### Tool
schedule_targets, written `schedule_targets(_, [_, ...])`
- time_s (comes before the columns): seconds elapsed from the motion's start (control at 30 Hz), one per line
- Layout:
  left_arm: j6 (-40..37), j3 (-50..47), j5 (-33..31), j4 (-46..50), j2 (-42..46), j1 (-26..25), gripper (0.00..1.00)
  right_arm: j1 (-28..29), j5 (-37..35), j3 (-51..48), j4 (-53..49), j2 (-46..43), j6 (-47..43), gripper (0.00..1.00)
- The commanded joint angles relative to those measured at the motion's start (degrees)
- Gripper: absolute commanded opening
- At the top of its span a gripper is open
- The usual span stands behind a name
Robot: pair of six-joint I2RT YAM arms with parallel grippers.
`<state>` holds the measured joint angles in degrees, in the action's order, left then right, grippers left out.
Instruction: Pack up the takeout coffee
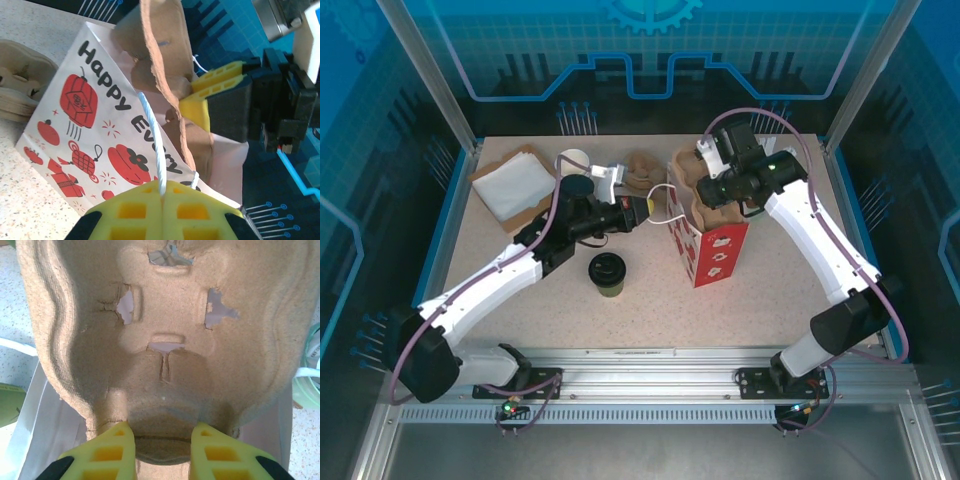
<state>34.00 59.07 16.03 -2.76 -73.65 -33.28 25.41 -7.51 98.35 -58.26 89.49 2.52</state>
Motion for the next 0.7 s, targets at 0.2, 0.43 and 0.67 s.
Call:
schedule_targets(0.2, [-4.5, -3.1, 4.8, -2.0, 6.3, -0.8, 0.35, -2.0, 10.6, 4.2, -5.7, -0.5, -11.0, 0.22])
schedule_targets(0.43, [-13.3, 1.4, 1.5, 9.6, 9.6, 0.0, 0.63, -2.6, 13.2, 4.2, -6.9, -0.9, -13.9, 0.22])
schedule_targets(0.67, [-13.4, 7.5, 5.2, 13.2, 5.1, 7.3, 0.67, -2.8, 13.7, 4.0, -5.9, -2.5, -12.3, 0.22])
